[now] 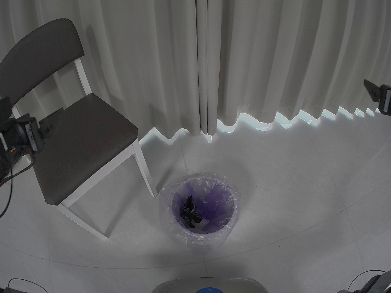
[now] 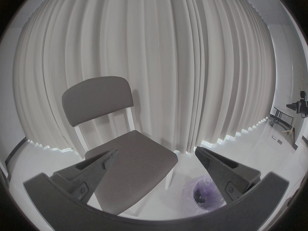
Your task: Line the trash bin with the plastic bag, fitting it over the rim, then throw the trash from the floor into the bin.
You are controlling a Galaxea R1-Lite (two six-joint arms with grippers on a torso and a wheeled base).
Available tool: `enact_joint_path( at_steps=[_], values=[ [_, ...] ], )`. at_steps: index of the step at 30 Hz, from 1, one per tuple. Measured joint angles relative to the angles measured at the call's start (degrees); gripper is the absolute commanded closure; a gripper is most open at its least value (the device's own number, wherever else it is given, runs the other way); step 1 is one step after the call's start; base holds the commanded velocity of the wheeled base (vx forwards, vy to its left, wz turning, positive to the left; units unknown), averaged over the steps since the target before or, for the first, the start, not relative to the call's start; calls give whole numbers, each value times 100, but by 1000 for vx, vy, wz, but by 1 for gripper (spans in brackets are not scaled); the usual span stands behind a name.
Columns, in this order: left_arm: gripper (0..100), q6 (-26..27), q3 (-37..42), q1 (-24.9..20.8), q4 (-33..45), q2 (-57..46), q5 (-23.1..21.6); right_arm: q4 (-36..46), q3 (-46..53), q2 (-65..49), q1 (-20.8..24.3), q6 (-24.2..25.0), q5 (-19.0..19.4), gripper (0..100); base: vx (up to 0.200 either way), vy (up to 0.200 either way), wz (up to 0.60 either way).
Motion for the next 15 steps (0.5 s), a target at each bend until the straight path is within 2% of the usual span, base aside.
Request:
enact_joint_path(
  at_steps=[6,15],
  values=[
    [0,-27,-5,329,471,-922,-266,968,-157,-1273,195,77,12,0,0,0,0],
    [0,-57,157,839,742,-2175,-479,2087,-325,-3089,-17,438,28,0,0,0,0]
  ],
)
